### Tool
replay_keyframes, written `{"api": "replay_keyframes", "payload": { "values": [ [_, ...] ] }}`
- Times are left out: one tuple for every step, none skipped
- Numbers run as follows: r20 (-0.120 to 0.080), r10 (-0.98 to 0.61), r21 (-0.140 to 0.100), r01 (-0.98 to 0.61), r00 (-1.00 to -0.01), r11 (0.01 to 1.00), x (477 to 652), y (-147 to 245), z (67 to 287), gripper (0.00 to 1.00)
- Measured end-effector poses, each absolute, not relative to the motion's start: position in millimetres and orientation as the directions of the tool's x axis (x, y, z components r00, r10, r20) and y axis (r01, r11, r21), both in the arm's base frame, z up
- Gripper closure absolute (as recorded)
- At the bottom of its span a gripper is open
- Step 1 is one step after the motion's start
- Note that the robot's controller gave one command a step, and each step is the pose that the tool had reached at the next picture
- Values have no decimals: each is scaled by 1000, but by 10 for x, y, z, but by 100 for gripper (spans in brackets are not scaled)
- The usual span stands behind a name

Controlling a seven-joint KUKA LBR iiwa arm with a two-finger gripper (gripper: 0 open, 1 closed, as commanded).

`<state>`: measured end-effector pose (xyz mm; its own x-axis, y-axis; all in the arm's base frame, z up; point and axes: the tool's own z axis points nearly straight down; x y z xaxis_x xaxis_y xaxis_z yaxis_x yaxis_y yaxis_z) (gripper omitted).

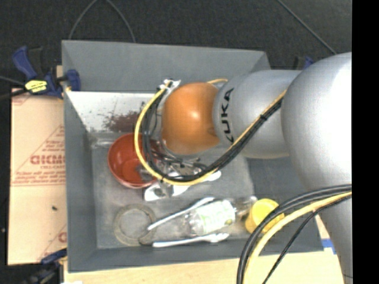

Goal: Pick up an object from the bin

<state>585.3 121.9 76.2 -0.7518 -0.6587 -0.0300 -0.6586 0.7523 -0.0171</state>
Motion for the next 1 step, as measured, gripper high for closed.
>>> {"api": "replay_keyframes", "payload": {
  "values": [
    [-30, -658, -17, -657, -753, 753, 5852, 1219, 765, 100]
  ]
}}
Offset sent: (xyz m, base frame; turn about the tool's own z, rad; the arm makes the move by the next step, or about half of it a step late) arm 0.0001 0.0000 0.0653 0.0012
